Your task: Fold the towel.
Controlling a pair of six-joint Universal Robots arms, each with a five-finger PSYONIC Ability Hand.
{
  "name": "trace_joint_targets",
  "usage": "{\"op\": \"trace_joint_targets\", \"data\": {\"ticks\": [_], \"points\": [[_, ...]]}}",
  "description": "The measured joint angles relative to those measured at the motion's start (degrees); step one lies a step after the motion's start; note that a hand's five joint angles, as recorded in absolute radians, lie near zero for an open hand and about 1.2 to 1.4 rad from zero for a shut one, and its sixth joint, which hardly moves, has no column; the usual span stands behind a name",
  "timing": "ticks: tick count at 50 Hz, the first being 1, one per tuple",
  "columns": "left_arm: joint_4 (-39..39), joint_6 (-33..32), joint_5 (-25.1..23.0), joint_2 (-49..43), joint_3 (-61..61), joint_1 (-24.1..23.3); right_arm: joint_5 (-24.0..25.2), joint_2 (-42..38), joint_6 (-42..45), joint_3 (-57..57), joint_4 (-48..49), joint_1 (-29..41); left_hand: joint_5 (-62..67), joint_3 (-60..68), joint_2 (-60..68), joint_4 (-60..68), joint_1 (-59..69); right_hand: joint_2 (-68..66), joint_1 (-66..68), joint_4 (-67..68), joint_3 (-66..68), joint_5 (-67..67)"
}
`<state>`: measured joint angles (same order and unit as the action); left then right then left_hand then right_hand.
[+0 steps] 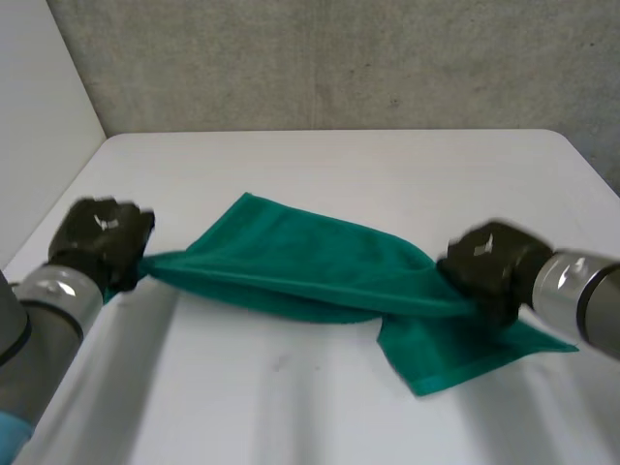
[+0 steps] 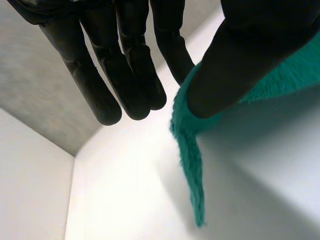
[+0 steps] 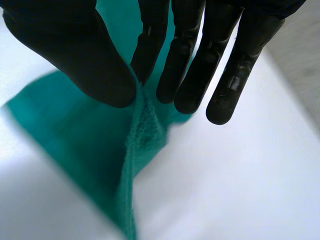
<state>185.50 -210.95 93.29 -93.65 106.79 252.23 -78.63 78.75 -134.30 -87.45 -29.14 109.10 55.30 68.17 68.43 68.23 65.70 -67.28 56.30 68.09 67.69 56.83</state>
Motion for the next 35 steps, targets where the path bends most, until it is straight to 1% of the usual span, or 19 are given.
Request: {"op": "trace_joint_targets", "data": {"ticks": [3,4,5,6,7,9,12,15,17,18,21,23,24,26,27,28,29,32,35], "points": [[-1.6,-4.9,-0.3,-1.8,0.9,0.1,-0.2,-2.9,4.6,-1.4,-1.3,-0.1,0.0,0.0,0.0,0.0,0.0,0.0,0.0,0.0,0.0,0.0],[-1.6,-4.9,-0.3,-1.8,0.9,0.1,-0.2,-2.9,4.6,-1.4,-1.3,-0.1,0.0,0.0,0.0,0.0,0.0,0.0,0.0,0.0,0.0,0.0],[-2.2,-7.2,-0.4,-4.7,0.4,0.1,-0.4,-5.3,6.2,-0.9,-1.1,0.0,0.0,0.0,0.0,0.0,0.0,0.0,0.0,0.0,0.0,0.0],[-2.2,-7.2,-0.4,-4.7,0.4,0.1,-0.4,-5.3,6.2,-0.9,-1.1,0.0,0.0,0.0,0.0,0.0,0.0,0.0,0.0,0.0,0.0,0.0],[-2.4,-8.1,-0.3,-6.9,-0.6,0.1,-0.5,-6.5,6.5,-0.3,-0.8,0.0,0.0,0.0,0.0,0.0,0.0,0.0,0.0,0.0,0.0,0.0],[-2.4,-8.1,-0.3,-6.9,-0.6,0.1,-0.5,-6.5,6.5,-0.3,-0.8,0.0,0.0,0.0,0.0,0.0,0.0,0.0,0.0,0.0,0.0,0.0],[-2.2,-8.7,0.2,-16.4,-11.5,-0.3,-1.7,-12.7,2.3,9.3,3.2,0.4,0.0,0.1,0.1,0.2,0.0,-0.3,0.0,0.0,0.0,0.0],[-1.8,-7.9,0.5,-20.5,-21.6,-1.3,-3.0,-15.0,-2.8,17.8,6.0,0.5,0.0,0.1,0.1,0.3,0.0,-0.3,0.0,0.0,0.0,0.0],[-1.5,-7.3,0.6,-22.0,-26.6,-1.9,-3.6,-15.7,-5.1,21.6,7.4,0.6,0.0,0.1,0.1,0.3,0.0,-0.3,0.0,0.0,0.0,0.0],[-0.5,-6.3,0.6,-23.3,-32.6,-2.6,-4.5,-16.3,-8.7,26.9,10.1,0.5,0.0,0.1,0.1,0.3,0.0,-0.3,0.0,0.0,0.0,0.0],[3.3,-3.9,0.7,-24.2,-40.8,-3.7,-6.1,-16.4,-14.0,33.2,15.6,0.4,0.0,0.1,0.1,0.3,0.0,-0.3,0.0,0.0,0.0,0.0],[8.8,-1.2,0.7,-24.0,-46.1,-4.4,-7.4,-16.0,-17.8,36.7,20.7,0.3,0.0,0.2,0.1,0.3,0.0,-0.3,0.0,0.0,0.0,0.0],[13.6,0.7,0.8,-23.2,-48.4,-4.7,-8.3,-14.9,-20.6,38.1,25.6,0.2,0.0,0.2,0.1,0.3,0.0,-0.3,0.0,0.0,0.0,0.0],[19.2,2.6,1.1,-22.0,-49.4,-5.0,-8.8,-13.1,-22.7,38.1,30.6,0.1,0.0,0.2,0.1,0.3,0.0,-0.3,0.0,0.0,0.0,0.0],[19.2,2.6,1.1,-22.0,-49.4,-5.0,-8.8,-13.1,-22.7,38.1,30.6,0.1,0.0,0.2,0.1,0.3,0.0,-0.3,0.0,0.0,0.0,0.0],[22.9,3.7,1.4,-20.9,-49.2,-5.2,-9.0,-11.8,-23.7,37.3,33.6,0.1,0.0,0.2,0.1,0.3,0.0,-0.3,0.0,0.0,0.0,0.0],[26.4,4.6,1.7,-19.7,-48.3,-5.4,-8.9,-8.8,-25.0,34.7,38.9,0.0,0.0,0.2,0.1,0.3,0.0,-0.3,0.0,0.0,0.0,0.0],[27.8,5.0,1.8,-19.1,-47.5,-5.5,-8.6,-7.7,-25.3,33.3,40.6,0.0,0.0,0.2,0.1,0.3,0.0,-0.3,0.0,0.0,0.0,0.0],[30.3,5.8,2.3,-16.9,-41.7,-5.7,-6.5,-2.6,-25.8,26.1,46.0,0.0,0.0,0.2,0.2,0.3,0.0,-0.3,0.0,0.0,0.0,0.0]]}}
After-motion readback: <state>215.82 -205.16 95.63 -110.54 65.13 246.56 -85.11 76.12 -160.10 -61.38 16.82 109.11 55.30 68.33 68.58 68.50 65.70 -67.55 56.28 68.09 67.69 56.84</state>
